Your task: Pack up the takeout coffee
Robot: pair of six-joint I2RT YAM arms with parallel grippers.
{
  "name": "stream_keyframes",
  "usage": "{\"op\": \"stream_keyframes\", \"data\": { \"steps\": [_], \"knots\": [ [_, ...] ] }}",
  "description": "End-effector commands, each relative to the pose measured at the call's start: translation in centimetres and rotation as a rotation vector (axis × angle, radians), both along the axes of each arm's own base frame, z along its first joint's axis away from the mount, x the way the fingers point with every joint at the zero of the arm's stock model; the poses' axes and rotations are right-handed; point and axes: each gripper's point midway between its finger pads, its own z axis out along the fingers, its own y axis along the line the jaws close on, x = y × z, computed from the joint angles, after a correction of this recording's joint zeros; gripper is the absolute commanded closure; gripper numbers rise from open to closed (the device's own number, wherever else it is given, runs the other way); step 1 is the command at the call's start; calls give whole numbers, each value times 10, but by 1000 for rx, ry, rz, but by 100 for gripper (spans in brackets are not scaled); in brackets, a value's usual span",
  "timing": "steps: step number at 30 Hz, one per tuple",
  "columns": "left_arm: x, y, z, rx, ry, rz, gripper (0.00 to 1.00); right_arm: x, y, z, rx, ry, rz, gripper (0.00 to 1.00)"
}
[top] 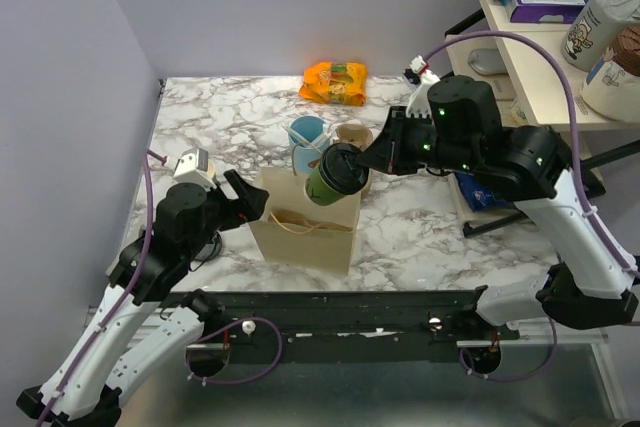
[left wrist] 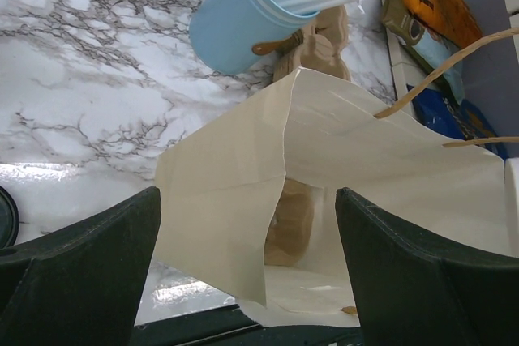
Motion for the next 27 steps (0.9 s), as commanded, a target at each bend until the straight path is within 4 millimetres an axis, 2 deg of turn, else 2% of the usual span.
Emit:
{"op": "stream_keyframes", "data": {
  "steps": [1, 5, 8, 13, 18, 23, 27],
  "knots": [
    [-3, -14, 4, -38, -11, -71, 5, 10, 6, 8, -5, -32, -66, 99],
    [-7, -7, 9, -27, -28, -55, 1, 15, 19, -8, -58, -8, -90, 99],
    [-9, 3, 10, -7, -30, -18, 1, 15, 27, -10, -84, -18, -108, 99],
    [-12, 8, 9, 10, -18, -8, 1, 15, 55, -30, -141, -18, -111, 99],
    [-14, 13, 12, 11, -20, 14, 1, 24, 63, -37, -163, -22, -183, 99],
    [-14, 19, 15, 19, -28, 35, 1, 20, 87, -55, -183, 8, -155, 99],
    [-16, 22, 18, 19, -42, 42, 1, 22, 90, -59, -205, -17, -218, 99]
  ]
}}
